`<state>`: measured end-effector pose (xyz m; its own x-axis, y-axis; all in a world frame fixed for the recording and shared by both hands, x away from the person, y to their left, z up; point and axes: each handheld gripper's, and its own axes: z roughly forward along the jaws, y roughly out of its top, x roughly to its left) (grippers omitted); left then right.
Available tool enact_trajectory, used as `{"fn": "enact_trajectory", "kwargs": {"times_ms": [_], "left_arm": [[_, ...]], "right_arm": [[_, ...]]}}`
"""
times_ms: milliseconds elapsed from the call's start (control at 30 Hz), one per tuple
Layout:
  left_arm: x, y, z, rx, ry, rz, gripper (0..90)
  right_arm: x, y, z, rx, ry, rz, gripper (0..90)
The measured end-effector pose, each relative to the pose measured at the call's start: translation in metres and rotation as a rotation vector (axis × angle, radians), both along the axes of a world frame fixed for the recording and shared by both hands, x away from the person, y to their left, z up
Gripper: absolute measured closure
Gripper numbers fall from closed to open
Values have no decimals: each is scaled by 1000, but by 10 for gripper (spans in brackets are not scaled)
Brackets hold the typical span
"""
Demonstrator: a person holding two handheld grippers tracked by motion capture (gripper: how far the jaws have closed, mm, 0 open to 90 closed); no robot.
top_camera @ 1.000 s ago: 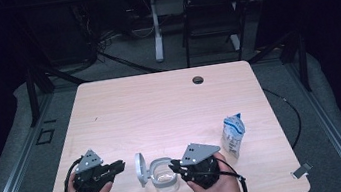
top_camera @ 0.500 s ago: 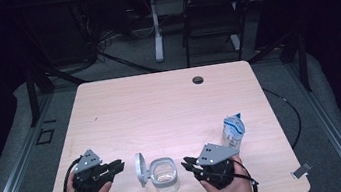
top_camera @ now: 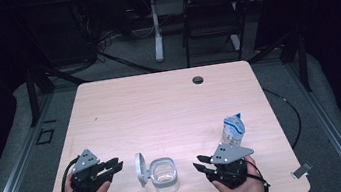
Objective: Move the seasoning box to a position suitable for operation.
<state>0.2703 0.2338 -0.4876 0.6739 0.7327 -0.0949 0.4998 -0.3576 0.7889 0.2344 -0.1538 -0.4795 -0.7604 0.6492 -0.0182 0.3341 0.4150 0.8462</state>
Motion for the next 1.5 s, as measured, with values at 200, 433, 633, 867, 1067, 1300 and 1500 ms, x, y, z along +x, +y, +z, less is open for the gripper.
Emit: {"fn": "enact_trajectory", "kwargs": {"times_ms": [200,433,633,867,1067,1300,1500], "left_arm": [[0,1,0,3,-6,5,731],[1,2,-1,6,-10,12,723],[2,4,0,7,-19,16,709],[2,6,-1,6,-28,24,687],[3,9,-1,-3,-27,29,680],[4,11,-2,-20,-20,34,660],[5,15,-3,-34,-22,47,614]], "right_arm": [[0,-11,-5,-2,-1,-27,697],[1,-21,-11,-17,3,-31,684],[0,-30,-13,-20,-13,-70,632],[-1,-44,-18,-6,-25,-126,569],[0,-53,-19,-9,-26,-153,577],[1,-61,-20,10,-7,-175,578],[0,-67,-20,14,-5,-181,568]]}}
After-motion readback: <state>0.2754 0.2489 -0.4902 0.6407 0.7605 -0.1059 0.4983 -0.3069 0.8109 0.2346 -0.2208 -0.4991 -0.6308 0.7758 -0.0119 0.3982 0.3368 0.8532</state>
